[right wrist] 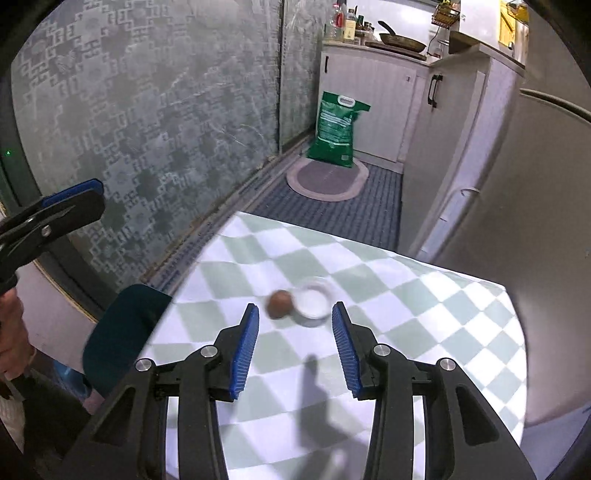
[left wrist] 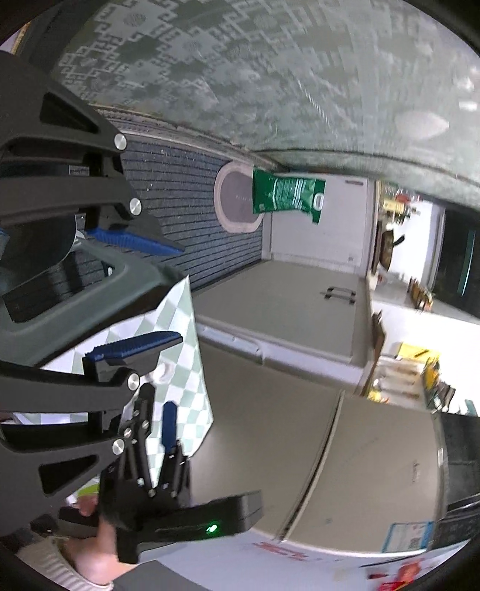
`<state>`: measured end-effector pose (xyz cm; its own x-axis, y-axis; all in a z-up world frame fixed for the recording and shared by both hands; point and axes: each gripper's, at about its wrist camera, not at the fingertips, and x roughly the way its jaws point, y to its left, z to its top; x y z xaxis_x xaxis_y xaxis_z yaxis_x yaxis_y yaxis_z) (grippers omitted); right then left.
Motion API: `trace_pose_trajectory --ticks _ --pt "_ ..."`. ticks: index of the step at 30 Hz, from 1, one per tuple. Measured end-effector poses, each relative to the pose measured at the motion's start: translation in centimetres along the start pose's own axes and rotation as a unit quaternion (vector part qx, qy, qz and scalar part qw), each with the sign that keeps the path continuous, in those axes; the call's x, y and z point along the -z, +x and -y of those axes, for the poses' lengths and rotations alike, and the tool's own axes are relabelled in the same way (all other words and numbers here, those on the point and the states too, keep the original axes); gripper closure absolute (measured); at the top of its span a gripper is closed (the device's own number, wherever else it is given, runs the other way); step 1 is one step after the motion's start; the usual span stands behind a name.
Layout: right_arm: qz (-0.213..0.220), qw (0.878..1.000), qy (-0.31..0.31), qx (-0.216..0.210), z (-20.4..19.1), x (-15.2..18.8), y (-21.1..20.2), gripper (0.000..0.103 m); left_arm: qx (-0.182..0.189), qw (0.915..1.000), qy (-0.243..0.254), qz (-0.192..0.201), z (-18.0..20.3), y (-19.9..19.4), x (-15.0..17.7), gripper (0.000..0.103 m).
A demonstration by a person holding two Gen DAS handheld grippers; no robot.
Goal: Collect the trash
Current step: 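Move both tools back to the table toward the brown ball and white cup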
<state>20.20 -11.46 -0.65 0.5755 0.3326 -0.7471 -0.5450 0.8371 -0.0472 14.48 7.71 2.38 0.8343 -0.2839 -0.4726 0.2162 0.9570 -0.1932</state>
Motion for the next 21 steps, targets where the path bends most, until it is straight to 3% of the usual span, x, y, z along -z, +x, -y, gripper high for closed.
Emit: trace_pose_trajectory --ticks 5,12,21 --pt "-0.020 1.000 -0.011 0.009 1.5 0.4 1.6 0.064 0.019 0.9990 0.028 -0.028 2.2 2.1 0.5 0.057" --pt "-0.024 0.999 -0.027 -0.017 2.0 0.3 3.0 0.064 0.041 0.9918 0.079 -0.091 5.0 5.6 1.8 0.057" --pt "-0.017 0.998 -0.059 -0.033 1.7 -0.7 3.7 0.064 0.049 0.9862 0.079 -0.137 5.3 8.3 2.6 0.057"
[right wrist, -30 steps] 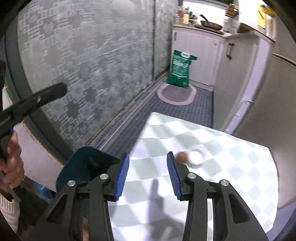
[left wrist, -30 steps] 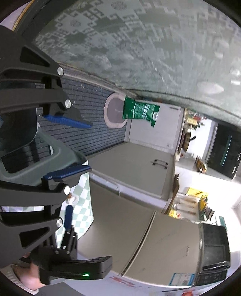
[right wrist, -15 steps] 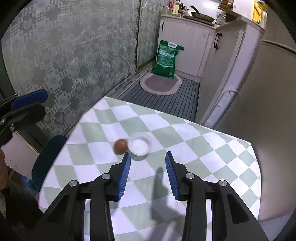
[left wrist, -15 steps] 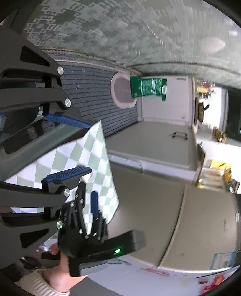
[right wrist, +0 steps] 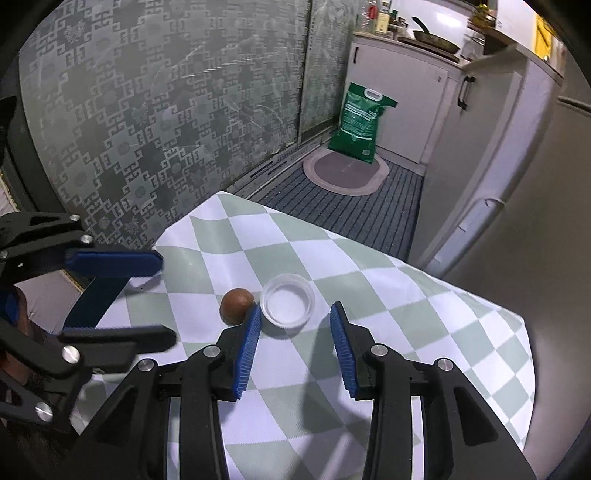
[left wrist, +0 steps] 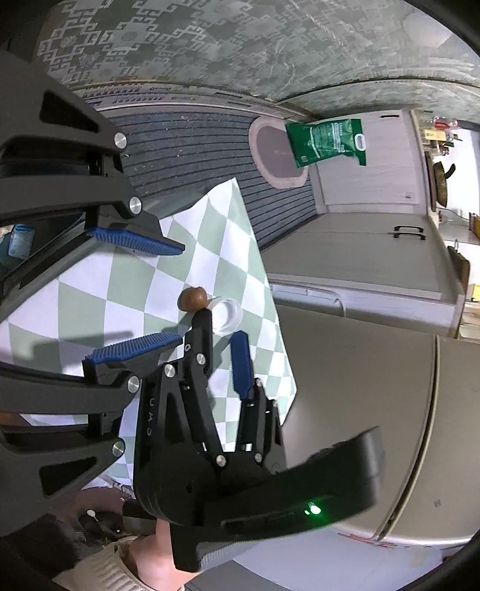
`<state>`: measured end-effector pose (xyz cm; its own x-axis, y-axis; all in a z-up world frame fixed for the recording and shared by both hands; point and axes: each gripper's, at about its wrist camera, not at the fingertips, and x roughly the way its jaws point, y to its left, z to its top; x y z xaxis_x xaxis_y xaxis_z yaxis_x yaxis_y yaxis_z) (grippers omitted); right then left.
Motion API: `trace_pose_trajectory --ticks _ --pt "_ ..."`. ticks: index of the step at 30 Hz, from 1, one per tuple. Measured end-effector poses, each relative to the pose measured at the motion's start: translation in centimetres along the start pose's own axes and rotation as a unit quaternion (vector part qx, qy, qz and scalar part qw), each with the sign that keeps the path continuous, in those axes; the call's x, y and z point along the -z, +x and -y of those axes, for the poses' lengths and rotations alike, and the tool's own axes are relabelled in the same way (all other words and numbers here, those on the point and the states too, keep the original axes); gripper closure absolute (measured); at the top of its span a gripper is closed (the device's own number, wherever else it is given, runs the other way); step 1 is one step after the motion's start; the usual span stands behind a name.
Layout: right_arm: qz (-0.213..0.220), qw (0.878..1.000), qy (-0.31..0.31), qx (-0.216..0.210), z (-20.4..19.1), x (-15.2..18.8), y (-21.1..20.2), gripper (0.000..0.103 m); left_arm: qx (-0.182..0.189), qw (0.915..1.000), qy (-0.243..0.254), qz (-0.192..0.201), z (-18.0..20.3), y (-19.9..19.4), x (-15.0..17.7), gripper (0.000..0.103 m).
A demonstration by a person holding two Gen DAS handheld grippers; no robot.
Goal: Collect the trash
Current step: 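Move both tools back to the table toward the brown ball and white cup, then grasp the brown ball with the left tool while the right tool grasps the white cup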
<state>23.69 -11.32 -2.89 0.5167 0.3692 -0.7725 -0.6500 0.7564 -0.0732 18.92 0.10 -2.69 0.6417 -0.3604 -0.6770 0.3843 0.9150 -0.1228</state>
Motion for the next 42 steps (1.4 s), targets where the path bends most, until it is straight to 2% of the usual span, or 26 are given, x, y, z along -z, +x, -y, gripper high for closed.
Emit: trace_pose_trajectory --ticks 6,9,13,20,27,33,37,42 --pt "0.002 1.000 -0.025 0.001 -0.2 -0.5 0.5 0.064 0.005 0.9999 0.010 -0.013 0.4 0.6 0.0 0.057" --pt "-0.003 0.999 -0.035 0.007 -0.3 -0.5 0.6 0.073 0.006 0.9997 0.017 -0.019 0.6 1.1 0.0 0.057" --pt "-0.005 0.999 -0.038 0.012 -0.2 -0.4 0.4 0.073 0.007 0.9996 0.017 -0.021 0.7 1.4 -0.2 0.057" --pt "-0.003 1.000 0.001 0.013 2.0 0.8 -0.8 0.073 -0.003 0.9992 0.022 -0.032 1.5 2.5 -0.7 0.058" --pt "0.011 0.999 0.047 0.013 4.6 2.3 -3.4 0.073 -0.031 0.9975 0.033 -0.054 2.3 4.4 -1.4 0.059" --pt "0.029 0.997 0.073 0.017 5.7 3.5 -5.8 0.073 -0.052 0.9964 0.015 -0.065 2.5 5.4 -2.0 0.061" --pt "0.041 0.995 0.094 0.018 6.4 4.3 -7.3 0.073 -0.069 0.9945 -0.008 -0.078 2.3 5.8 -2.7 0.069" --pt "0.053 0.993 0.101 0.015 6.6 4.9 -8.8 0.073 -0.089 0.9927 -0.014 -0.081 2.6 6.3 -3.2 0.072"
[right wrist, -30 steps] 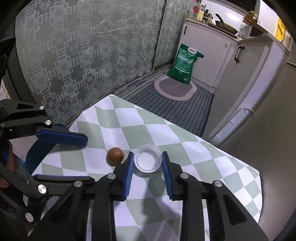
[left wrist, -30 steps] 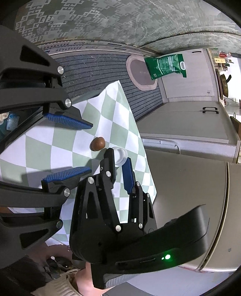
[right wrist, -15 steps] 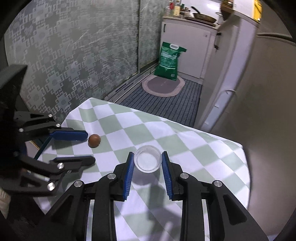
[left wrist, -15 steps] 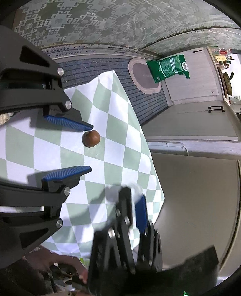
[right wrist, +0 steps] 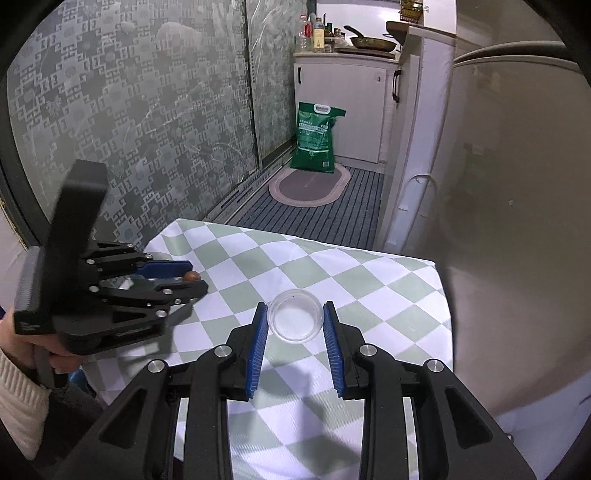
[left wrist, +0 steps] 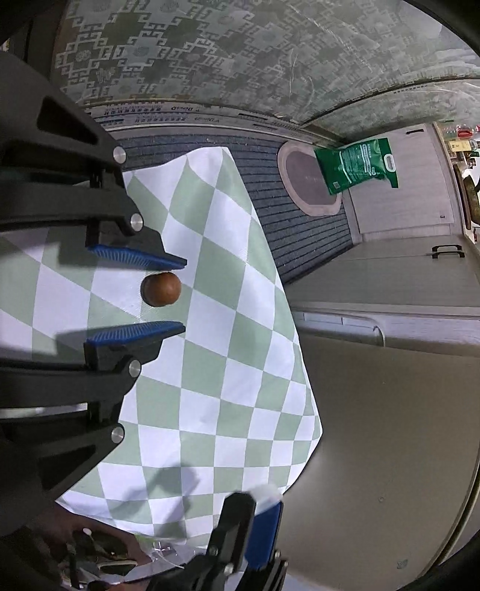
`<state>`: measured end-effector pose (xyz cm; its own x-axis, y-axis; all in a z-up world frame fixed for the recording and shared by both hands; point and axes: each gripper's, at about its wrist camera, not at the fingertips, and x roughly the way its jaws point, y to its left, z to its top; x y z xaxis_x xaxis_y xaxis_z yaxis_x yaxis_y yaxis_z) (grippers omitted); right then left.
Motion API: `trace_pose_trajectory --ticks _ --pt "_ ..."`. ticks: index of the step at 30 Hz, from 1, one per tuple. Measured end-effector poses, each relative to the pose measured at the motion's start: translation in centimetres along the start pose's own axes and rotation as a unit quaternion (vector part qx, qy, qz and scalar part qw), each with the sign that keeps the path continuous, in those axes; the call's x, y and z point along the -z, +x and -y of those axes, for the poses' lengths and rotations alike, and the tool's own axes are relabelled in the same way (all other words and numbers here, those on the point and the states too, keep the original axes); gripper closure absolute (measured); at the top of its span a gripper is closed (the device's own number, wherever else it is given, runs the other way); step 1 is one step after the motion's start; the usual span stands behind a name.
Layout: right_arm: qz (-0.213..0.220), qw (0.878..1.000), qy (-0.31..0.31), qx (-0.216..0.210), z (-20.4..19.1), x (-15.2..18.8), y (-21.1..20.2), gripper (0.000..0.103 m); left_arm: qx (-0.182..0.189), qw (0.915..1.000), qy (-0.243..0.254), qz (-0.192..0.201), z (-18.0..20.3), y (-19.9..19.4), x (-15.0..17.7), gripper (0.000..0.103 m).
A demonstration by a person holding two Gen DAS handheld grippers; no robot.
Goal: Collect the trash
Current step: 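Grasp the brown ball with the left tool while the right tool grasps the white cup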
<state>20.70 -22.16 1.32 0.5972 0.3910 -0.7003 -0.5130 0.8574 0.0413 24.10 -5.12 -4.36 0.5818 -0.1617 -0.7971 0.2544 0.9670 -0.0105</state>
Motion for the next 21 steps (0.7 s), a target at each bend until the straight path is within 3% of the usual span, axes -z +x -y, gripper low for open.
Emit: trace_pose_trajectory --ticks 4,11,21 --pt "0.004 1.000 0.006 -0.008 -0.1 0.4 -0.8 0.073 0.006 1.0000 0.004 0.003 0.4 0.1 -0.1 0.084" --pt "0.000 0.999 0.036 -0.015 0.2 1.6 -1.3 0.073 0.007 0.9999 -0.008 0.011 0.7 -0.2 0.1 0.085" --pt "-0.006 0.999 0.030 -0.014 -1.1 1.3 -0.8 0.073 0.003 0.9990 -0.024 0.038 -0.5 -2.5 0.5 0.085"
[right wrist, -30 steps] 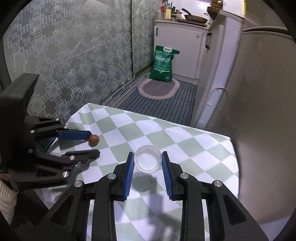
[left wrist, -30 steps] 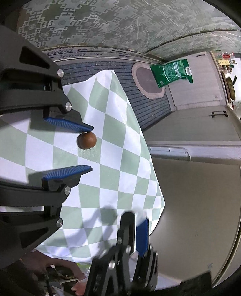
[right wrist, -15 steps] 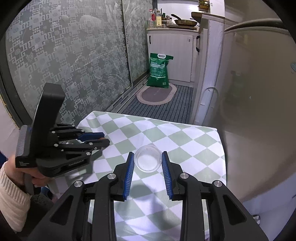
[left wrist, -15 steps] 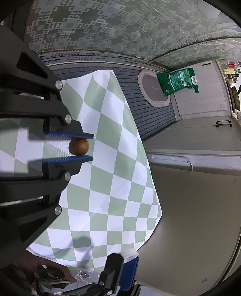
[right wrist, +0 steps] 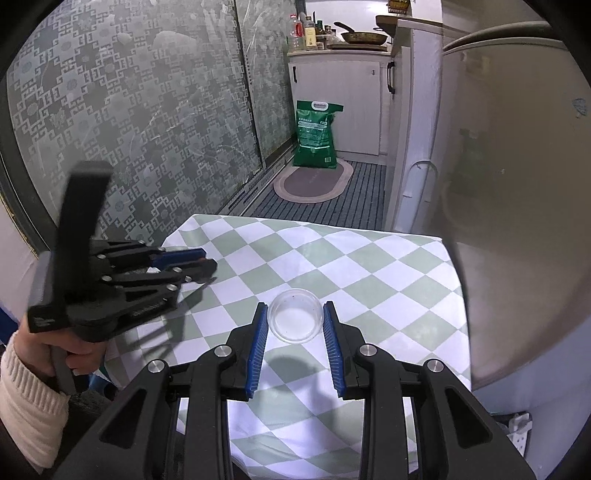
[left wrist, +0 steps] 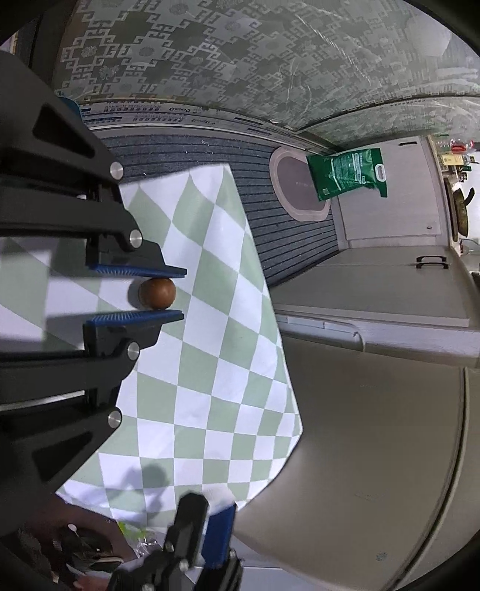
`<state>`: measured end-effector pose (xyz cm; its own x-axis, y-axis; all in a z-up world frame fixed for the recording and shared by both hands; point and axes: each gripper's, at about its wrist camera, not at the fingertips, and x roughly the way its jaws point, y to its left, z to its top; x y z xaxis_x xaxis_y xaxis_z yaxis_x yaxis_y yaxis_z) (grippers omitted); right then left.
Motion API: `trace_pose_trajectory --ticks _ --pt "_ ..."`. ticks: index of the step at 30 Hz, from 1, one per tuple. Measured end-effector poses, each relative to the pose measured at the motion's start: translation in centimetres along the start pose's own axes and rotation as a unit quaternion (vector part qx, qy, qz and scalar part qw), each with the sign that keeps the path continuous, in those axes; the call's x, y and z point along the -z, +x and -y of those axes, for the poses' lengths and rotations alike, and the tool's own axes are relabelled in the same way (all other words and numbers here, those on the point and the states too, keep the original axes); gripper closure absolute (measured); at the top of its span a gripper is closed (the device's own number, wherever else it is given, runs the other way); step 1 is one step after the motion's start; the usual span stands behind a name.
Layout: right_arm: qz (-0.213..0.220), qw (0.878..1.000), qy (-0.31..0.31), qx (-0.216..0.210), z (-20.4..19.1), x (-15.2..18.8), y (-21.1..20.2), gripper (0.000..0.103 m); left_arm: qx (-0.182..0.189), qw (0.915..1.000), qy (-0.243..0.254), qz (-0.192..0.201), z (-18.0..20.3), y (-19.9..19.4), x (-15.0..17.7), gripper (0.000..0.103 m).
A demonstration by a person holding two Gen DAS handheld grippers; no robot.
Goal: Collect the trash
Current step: 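Grasp the brown ball with the left tool while the right tool grasps the white cup, then carry the ball into the green bin with the left tool while the right tool drops the cup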
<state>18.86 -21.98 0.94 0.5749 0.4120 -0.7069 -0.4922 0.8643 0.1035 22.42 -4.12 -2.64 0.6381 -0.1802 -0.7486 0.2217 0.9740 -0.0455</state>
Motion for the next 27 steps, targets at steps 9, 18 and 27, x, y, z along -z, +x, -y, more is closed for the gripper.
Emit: trace_pose_trajectory --ticks 9,18,27 --pt "-0.005 1.000 -0.012 0.002 -1.7 -0.8 0.8 0.073 -0.014 0.9996 -0.012 0.024 -3.5 -3.6 1.0 0.085" --pt "0.001 1.000 -0.026 -0.009 -5.2 -2.3 1.2 0.073 -0.027 0.9979 -0.040 0.043 -8.2 -6.4 2.1 0.085" --pt "-0.005 0.999 -0.034 -0.017 -8.6 -2.1 1.8 0.073 -0.033 0.9972 -0.061 0.029 -11.4 -6.6 4.9 0.084"
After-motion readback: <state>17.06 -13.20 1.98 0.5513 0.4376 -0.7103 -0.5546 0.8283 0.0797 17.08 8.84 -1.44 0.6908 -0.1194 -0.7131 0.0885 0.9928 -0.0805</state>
